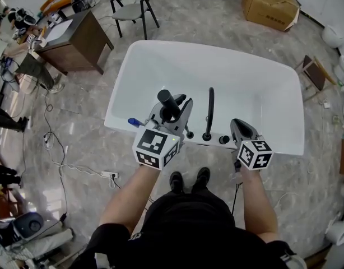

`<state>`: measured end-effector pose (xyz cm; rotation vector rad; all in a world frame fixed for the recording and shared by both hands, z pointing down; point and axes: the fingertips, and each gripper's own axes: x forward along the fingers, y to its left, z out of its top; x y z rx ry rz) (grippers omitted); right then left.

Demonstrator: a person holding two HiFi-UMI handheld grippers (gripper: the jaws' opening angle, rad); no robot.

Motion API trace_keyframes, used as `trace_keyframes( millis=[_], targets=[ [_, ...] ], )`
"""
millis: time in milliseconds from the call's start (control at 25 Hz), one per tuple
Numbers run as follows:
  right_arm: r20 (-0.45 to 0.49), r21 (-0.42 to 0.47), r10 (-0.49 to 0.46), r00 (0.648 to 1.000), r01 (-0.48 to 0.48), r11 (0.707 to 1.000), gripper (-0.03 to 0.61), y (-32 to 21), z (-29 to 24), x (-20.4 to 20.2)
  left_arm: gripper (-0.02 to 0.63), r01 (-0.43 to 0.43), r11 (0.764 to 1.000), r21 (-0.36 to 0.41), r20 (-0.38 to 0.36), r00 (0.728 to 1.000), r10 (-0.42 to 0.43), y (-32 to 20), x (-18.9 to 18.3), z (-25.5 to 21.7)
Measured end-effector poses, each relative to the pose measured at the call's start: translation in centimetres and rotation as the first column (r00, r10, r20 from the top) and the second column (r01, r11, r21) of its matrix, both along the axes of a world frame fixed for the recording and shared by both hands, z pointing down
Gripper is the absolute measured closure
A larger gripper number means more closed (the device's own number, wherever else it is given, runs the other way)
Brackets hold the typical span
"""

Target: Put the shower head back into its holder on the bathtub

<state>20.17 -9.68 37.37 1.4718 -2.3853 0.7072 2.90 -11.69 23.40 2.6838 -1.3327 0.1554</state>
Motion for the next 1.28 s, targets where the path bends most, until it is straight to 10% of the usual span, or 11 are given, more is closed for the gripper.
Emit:
trace_keyframes(
  millis=[1280],
  targets=[
    [0.023,-0.089,-0.162,0.987,0.163,0.983,0.551,-3.5,7.2,-0.5,0.537,0.053,0.97,-0.236,0.088,0.996,-0.033,-3.8,3.6,19.9]
  ],
)
